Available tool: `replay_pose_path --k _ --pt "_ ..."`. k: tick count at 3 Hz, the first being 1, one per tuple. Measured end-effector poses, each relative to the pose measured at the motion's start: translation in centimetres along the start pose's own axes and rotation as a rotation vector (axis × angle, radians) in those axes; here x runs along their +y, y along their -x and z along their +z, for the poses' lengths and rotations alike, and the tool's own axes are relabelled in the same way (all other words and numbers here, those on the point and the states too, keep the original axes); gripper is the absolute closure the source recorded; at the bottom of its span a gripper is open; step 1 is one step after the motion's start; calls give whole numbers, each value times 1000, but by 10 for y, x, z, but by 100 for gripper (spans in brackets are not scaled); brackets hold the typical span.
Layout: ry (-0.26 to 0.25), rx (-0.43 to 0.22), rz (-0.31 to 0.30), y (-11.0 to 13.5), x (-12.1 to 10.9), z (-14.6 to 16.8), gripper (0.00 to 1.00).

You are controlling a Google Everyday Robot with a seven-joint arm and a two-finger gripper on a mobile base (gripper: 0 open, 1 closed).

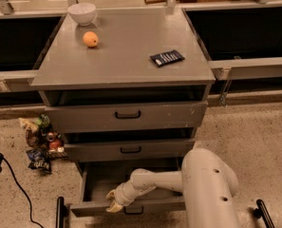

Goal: Open bottom drawer

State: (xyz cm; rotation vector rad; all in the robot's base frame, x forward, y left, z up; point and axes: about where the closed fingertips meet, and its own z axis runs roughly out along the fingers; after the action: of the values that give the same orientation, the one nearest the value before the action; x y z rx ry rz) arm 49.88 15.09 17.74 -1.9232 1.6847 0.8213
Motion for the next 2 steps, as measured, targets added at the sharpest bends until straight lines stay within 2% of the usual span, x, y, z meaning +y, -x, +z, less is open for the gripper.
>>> replay_pose_path --k 1,2 --pt "5 -9 38 -6 19 -3 100" --pt "6 -9 38 -5 19 -2 100"
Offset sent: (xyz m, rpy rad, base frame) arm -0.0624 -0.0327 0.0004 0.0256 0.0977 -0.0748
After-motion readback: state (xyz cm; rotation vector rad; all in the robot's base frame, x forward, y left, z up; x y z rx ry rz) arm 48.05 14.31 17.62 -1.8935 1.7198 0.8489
